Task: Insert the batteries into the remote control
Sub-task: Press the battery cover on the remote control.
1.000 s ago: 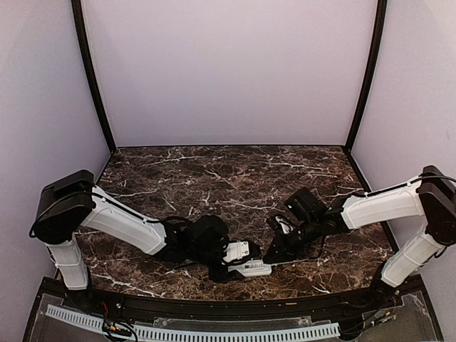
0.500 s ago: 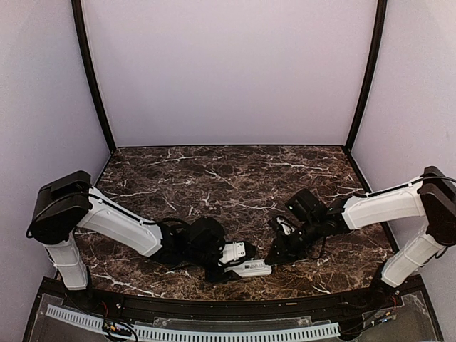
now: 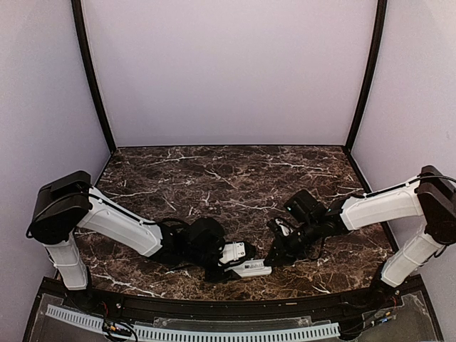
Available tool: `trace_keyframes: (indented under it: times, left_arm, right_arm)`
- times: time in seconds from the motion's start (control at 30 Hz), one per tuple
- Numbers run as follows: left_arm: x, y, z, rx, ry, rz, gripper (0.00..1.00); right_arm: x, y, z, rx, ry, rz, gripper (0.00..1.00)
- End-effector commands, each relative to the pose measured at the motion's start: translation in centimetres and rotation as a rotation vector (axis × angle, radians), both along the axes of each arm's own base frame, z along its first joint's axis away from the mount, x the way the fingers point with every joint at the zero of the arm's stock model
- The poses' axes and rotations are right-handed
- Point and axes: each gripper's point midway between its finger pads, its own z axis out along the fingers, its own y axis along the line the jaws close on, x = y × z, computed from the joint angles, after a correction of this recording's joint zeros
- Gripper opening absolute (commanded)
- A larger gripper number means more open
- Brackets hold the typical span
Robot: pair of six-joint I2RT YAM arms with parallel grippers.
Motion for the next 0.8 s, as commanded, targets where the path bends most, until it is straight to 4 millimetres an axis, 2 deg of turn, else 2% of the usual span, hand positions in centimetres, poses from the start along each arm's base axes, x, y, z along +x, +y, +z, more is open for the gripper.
trace_keyframes:
  times: [0.0,0.47,0.77]
  left_arm:
    - [-0.6,0.8,-0.4,0.022,0.008,-0.009,0.52]
    - [-0.7,0.7,-0.4,0.021,0.016,-0.016,0.51]
    - [-0.9,0.3,-0.5,0.015,0.032,-0.027,0.48]
  right_arm:
    - [0.0,0.5,0.1,0.012,-0.004,0.007,0.05]
    - [0.1,0.8,-0.8,-0.012,0.007,0.014,0.00]
    - [-1.1,2.1,-1.7,-0.039,0.026,0.045,0.00]
